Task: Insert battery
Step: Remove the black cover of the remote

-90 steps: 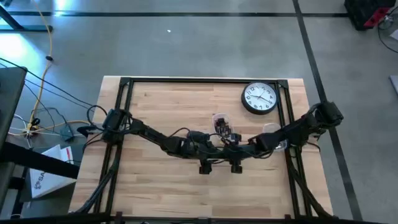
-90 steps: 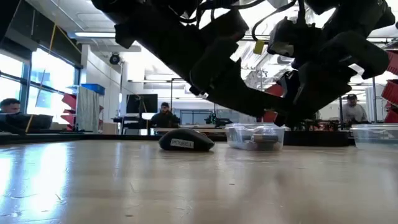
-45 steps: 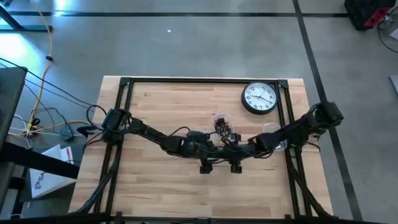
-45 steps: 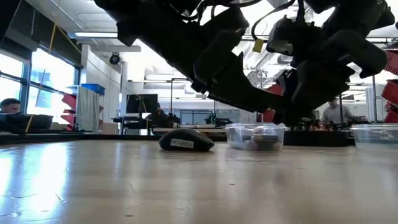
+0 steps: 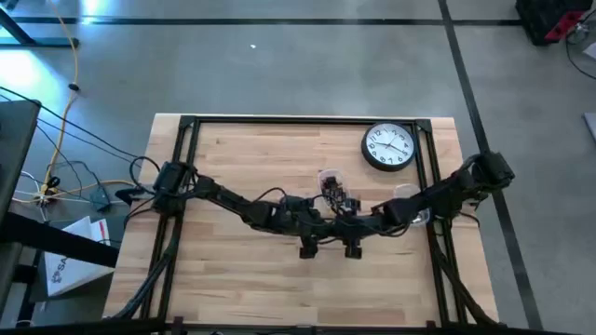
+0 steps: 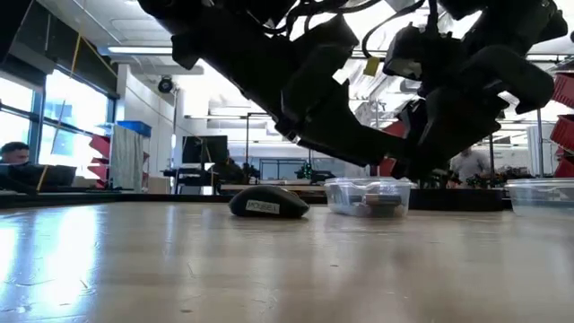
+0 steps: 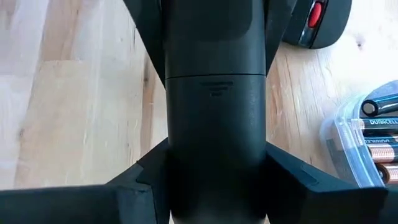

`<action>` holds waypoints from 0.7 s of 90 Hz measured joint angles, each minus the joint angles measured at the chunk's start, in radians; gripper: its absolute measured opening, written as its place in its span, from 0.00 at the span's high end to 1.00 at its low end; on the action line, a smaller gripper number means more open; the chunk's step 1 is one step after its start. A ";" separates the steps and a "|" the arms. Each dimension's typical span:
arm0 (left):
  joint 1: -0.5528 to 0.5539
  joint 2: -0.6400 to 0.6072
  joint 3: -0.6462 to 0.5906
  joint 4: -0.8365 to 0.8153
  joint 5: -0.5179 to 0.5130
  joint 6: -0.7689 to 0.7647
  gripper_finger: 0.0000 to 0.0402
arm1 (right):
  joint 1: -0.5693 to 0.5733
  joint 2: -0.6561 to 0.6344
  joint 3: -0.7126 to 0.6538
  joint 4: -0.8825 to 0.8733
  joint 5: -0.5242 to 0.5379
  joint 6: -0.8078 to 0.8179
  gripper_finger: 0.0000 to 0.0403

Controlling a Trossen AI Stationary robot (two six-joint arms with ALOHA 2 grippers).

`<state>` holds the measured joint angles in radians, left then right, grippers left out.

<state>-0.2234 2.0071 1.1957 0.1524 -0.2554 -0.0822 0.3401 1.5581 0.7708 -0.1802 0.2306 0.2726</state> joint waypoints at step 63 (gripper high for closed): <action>-0.001 0.000 -0.004 -0.075 0.000 -0.016 0.61 | 0.000 0.000 0.000 0.033 -0.040 -0.004 0.48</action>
<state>-0.2244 2.0075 1.1916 0.0770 -0.2554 -0.0983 0.3405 1.5581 0.7712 -0.1470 0.1910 0.2686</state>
